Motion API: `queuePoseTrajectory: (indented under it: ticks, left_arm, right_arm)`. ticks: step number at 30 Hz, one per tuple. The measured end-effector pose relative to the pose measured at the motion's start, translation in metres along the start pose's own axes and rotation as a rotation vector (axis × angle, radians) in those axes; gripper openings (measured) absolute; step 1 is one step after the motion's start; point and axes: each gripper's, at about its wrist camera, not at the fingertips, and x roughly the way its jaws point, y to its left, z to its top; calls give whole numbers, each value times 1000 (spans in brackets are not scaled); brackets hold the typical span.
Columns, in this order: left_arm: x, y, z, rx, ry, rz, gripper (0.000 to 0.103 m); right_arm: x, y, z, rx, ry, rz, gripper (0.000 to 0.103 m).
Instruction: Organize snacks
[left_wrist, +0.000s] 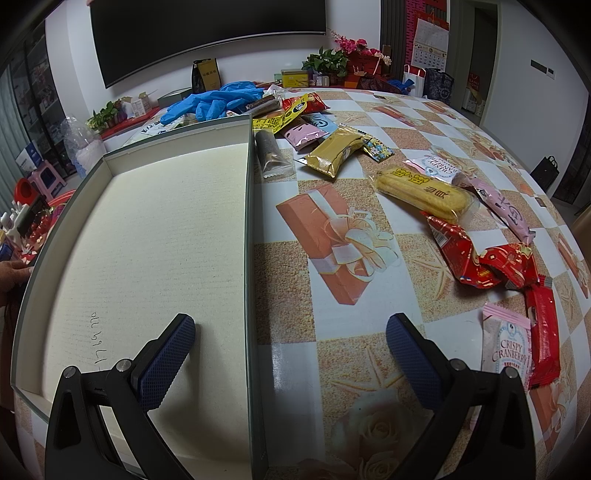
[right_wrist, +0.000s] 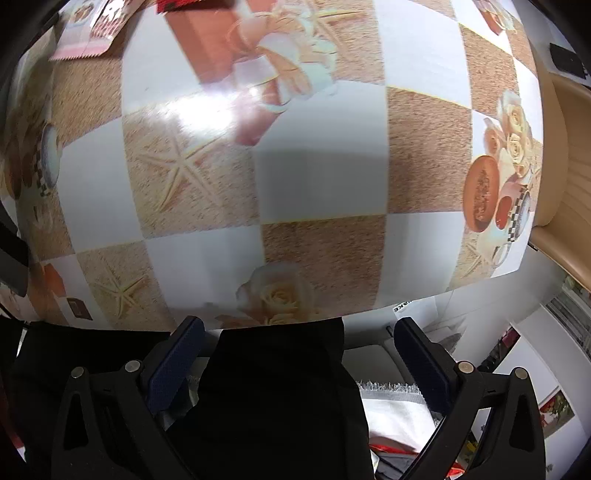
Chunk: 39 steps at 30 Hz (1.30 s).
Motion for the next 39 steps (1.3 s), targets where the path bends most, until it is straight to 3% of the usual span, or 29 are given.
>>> queuePoseTrajectory:
  ticks: [16,30,34,39]
  left_arm:
    - [1,0,-1,0,0,0,103]
    - [1,0,-2,1,1,1,103]
    - [1,0,-2,2,2,1,103]
    - [1,-1,-1,2,2,1,103]
  right_arm:
    - [3,-3,6,5,-12,12,103]
    - [24,-15,-10,28,17,31,103]
    - [12,-22,-8,39,-35,28,103]
    - [-20,-37,-7,106,-184,45,103]
